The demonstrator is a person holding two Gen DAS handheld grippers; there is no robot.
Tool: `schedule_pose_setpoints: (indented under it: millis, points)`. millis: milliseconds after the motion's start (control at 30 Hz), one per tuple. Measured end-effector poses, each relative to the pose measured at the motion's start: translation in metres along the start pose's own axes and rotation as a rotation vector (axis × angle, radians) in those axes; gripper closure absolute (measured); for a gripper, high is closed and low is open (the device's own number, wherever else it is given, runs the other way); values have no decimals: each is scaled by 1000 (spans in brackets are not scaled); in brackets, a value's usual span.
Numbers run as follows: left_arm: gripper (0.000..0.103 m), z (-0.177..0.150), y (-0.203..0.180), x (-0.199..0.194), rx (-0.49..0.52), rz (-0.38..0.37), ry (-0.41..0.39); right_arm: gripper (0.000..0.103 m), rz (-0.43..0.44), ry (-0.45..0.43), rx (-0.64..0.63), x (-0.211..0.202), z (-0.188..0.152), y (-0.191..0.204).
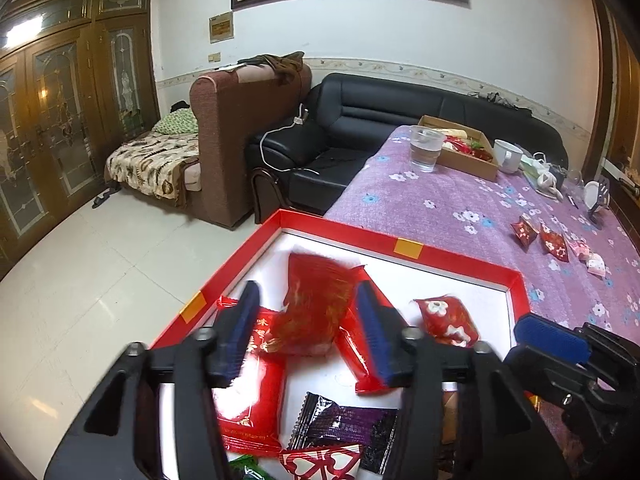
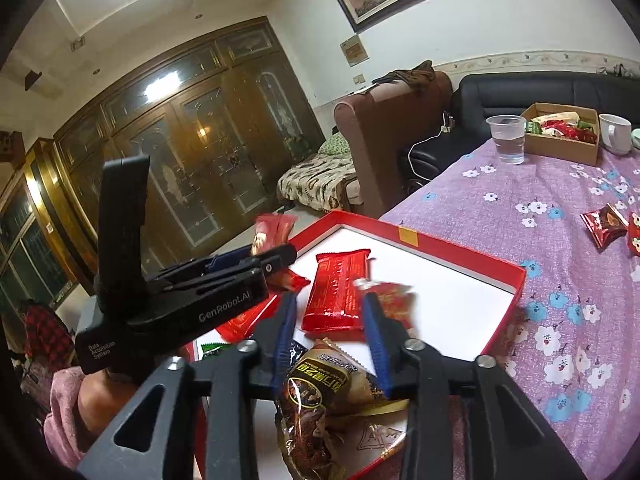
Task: Organize snacks
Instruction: 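Open both tools to drop the red packets into the box, then move left tool to a red flower packet while right tool approaches the white packet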
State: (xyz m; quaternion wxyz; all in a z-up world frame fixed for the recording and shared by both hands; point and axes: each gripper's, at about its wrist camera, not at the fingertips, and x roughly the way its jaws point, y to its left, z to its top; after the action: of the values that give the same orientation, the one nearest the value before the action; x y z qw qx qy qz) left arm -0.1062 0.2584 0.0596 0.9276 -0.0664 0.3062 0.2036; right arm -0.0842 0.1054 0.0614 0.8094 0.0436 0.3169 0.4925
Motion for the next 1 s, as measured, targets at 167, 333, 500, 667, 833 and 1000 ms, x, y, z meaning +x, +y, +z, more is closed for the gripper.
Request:
schedule_pose_setpoints:
  millis: [167,333,500,667,833,1000]
  points:
    - [31,-1,-4,-3,15,38,-20,58,-26,9,35,1,2,-8]
    - [31,-1,-8,-2,25,60,-20,54,-40,6,83,-1,4,-19]
    - [27,-1,-7,-3,20,70,-23,52,-56,5,127,-3,6,-29]
    - [27,-2,-7,-3,19,74,-19,51,-64,7,158,-4,6,-36]
    - [27,-2,-7,-3,25,78,-18,50,-68,17,164,-2,6,-38]
    - [27,-3,-8,-3,27,81,-16,50,-71,23,170,-1,5,-40]
